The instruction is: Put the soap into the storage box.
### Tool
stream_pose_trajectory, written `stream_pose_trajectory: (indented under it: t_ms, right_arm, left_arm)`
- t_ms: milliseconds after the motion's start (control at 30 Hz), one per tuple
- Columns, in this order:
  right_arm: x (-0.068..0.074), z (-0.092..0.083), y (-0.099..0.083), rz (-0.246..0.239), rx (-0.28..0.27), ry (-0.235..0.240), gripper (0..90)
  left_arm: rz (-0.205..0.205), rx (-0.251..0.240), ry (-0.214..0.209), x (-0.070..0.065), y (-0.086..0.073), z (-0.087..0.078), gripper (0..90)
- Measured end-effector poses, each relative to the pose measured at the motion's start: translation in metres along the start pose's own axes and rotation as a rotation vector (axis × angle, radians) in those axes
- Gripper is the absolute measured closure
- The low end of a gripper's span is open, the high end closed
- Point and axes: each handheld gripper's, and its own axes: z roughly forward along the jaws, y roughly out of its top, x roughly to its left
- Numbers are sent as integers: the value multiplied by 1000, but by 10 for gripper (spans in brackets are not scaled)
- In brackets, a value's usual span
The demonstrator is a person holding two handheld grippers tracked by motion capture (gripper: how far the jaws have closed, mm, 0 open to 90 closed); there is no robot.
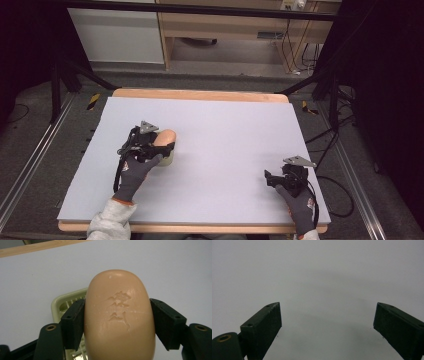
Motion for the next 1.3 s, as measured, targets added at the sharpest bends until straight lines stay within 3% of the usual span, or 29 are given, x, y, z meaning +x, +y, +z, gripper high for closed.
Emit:
stream_pose_trajectory:
  t_ms: [633, 1300]
  right_arm:
    - [1, 0, 1, -1, -7, -8, 80]
    - [1, 0, 1, -2, -4, -10, 80]
  left_arm:
    - [-22, 29, 39, 17, -4, 17, 319]
    - [-29, 60, 59, 24, -13, 35, 319]
